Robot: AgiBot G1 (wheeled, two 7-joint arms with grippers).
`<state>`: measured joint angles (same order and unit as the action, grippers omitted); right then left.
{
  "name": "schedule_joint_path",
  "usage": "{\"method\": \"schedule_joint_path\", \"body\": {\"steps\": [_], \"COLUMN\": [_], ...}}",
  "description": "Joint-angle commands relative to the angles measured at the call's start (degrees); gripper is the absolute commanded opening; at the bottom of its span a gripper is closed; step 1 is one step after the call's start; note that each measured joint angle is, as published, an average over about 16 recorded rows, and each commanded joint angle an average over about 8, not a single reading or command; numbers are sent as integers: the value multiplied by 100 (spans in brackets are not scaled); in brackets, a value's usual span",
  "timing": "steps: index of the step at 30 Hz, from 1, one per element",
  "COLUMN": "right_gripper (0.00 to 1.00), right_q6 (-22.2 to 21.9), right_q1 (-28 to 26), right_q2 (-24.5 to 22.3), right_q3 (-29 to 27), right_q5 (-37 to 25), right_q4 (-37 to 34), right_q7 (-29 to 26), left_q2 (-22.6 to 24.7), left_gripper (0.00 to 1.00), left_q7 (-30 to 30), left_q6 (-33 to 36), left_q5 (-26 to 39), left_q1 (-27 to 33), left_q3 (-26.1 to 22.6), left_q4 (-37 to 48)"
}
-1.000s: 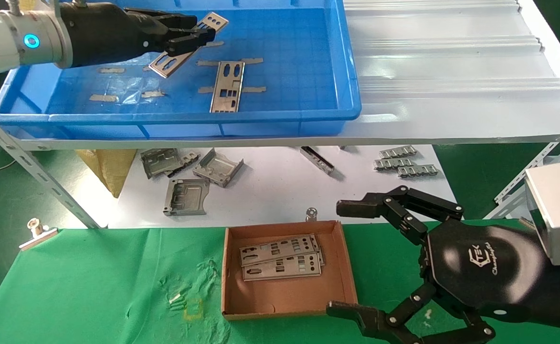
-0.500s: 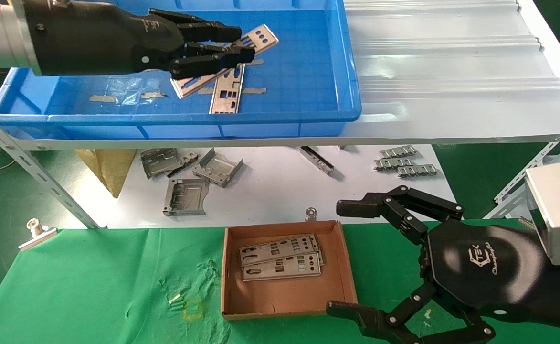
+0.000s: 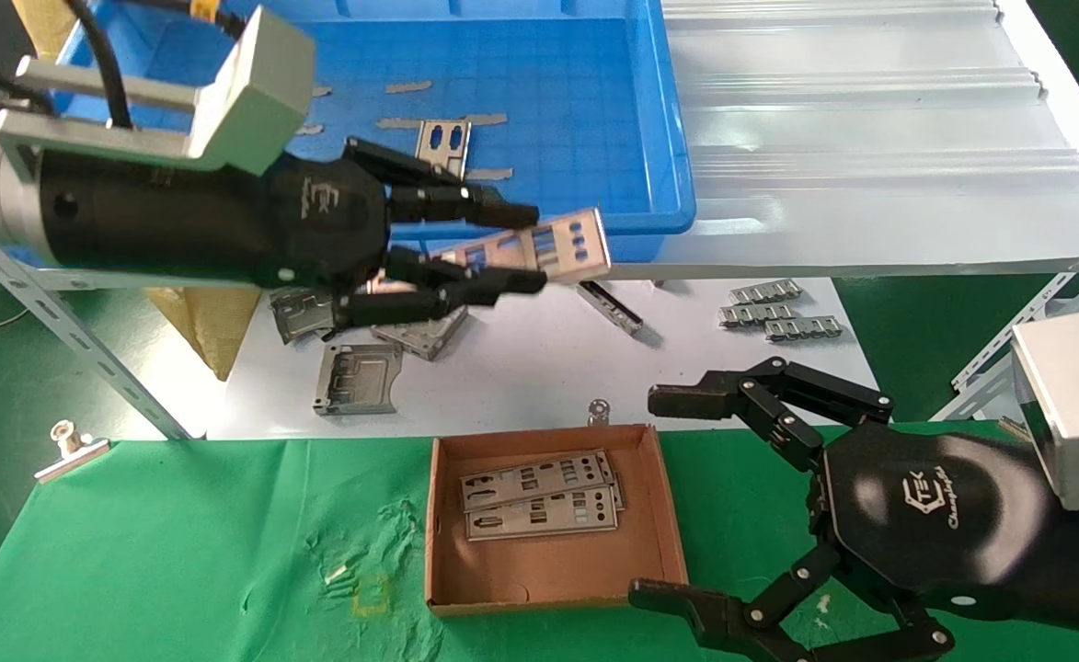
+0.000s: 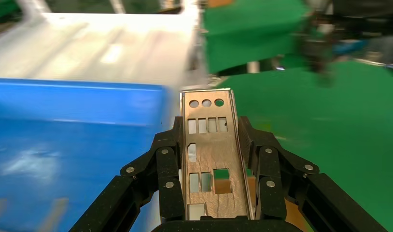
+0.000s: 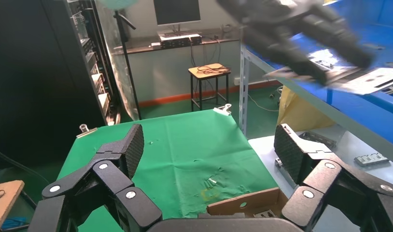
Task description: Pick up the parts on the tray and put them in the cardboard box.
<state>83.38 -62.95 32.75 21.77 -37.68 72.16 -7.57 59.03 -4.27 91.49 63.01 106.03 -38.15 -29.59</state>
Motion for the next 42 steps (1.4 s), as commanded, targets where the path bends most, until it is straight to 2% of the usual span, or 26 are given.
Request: {"method": "schedule_joint_path", "body": {"steps": [1, 6, 12, 17, 23, 24, 25, 31, 32, 42], "right_gripper": [100, 100, 100, 100, 100, 100, 100, 100, 100, 100], "right_q6": [0, 0, 0, 0, 0, 0, 0, 0, 0, -1], "right_q1": [0, 0, 0, 0, 0, 0, 0, 0, 0, 0], "right_q2": [0, 0, 0, 0, 0, 0, 0, 0, 0, -1], "right_q3": [0, 0, 0, 1, 1, 1, 1, 1, 1, 1], "right_q5": [0, 0, 0, 0, 1, 1, 1, 1, 1, 1], "right_q4": [0, 0, 0, 0, 0, 0, 0, 0, 0, 0], "right_q7": [0, 0, 0, 0, 0, 0, 0, 1, 1, 1], "left_q2": [-252, -348, 146, 587, 982, 1034, 1084, 1294, 1321, 1533], "left_gripper": [0, 0, 0, 0, 0, 7, 18, 93, 99, 100], "left_q7": [308, 127, -792, -1539, -2079, -2144, -2198, -2443, -2471, -2658], "left_q6": [16, -389, -1304, -2014, -2533, -2586, -2624, -2644, -2621, -2370], "left_q5": [-419, -606, -193, 186, 377, 402, 422, 460, 452, 390], "left_q1": [-243, -994, -1823, -2165, -2292, -2286, -2276, -2166, -2145, -1914], "left_q3": [-245, -612, -822, -952, -991, -997, -1003, -1013, -1009, -984], "left_q4": [-746, -1131, -813, -573, -167, -89, -6, 474, 552, 1179]}}
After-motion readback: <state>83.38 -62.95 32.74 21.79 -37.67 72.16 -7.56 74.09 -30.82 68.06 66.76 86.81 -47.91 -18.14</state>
